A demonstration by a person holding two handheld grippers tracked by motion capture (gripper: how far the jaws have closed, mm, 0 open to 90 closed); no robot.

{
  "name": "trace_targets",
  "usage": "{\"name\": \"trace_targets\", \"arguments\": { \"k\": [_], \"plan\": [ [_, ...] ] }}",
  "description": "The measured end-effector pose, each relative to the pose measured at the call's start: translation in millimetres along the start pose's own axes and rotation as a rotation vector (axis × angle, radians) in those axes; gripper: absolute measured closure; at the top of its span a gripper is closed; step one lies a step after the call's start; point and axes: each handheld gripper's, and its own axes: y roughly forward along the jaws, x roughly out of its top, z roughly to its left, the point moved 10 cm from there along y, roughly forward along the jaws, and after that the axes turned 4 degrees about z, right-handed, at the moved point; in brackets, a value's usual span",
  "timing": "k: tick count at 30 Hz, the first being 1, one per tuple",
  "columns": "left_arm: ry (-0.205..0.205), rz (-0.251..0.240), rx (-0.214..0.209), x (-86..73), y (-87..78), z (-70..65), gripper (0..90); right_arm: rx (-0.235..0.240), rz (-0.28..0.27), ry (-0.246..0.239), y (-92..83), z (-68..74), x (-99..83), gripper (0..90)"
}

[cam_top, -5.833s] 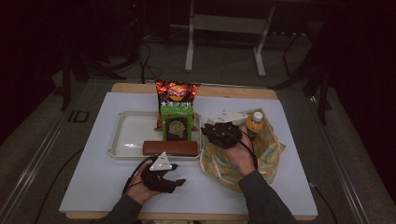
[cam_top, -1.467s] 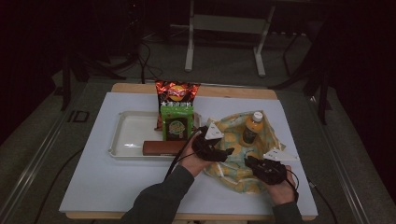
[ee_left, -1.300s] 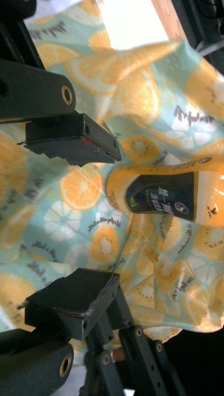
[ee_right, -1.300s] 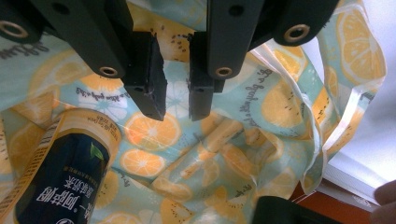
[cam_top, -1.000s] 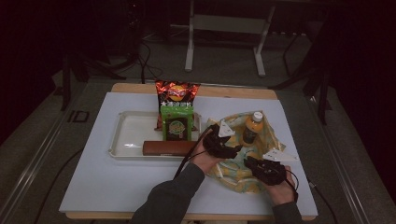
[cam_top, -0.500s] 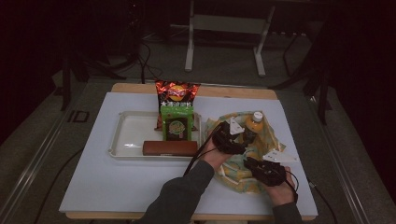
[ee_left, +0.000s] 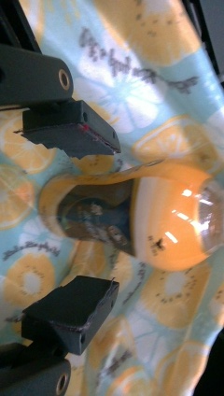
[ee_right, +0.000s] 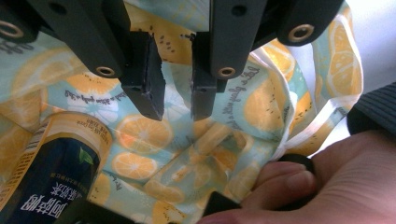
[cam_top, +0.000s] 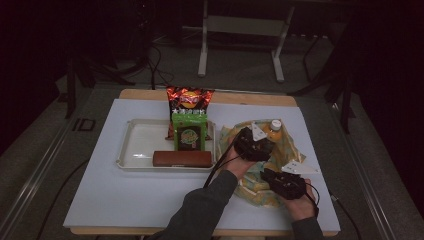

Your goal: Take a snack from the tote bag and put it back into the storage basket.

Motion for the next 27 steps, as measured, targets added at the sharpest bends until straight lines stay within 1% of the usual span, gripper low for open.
{"name": "trace_targets", "arguments": {
  "k": [1,3,10,16,19,21,24,26,27],
  "plan": [
    [-0.004,-0.007,-0.001,1.6,1.1,-0.3,27.4,0.001,0.0,0.001,0.0,0.1,0.1,74.6],
    [-0.004,-0.001,0.008,2.2,4.0,-0.2,27.1,0.002,-0.001,0.002,0.0,0.3,0.2,74.5],
    [-0.019,-0.01,0.025,6.3,13.5,0.5,26.3,0.015,-0.01,-0.002,-1.1,2.0,1.3,74.1],
    [-0.046,-0.028,0.031,11.9,23.1,-0.8,26.4,0.023,-0.011,-0.002,-0.6,2.2,0.3,74.0],
    [-0.047,-0.026,0.032,14.0,28.5,-2.9,26.5,0.025,-0.012,-0.002,-1.2,2.6,0.4,73.9],
    [-0.047,-0.023,0.04,14.4,31.6,-2.7,26.6,0.026,-0.013,-0.007,-1.8,2.5,0.3,73.9],
    [-0.054,-0.017,0.037,13.4,34.4,-0.3,28.4,0.028,-0.012,-0.005,-2.5,1.7,-0.5,74.0],
    [-0.063,-0.021,0.028,13.9,35.7,-0.7,29.0,0.028,-0.012,-0.001,-3.0,0.4,-1.2,74.1],
    [-0.06,-0.02,0.028,14.1,36.1,-1.4,30.2,0.026,-0.012,0.0,-3.2,-0.3,-1.4,74.1]
  ]
}}
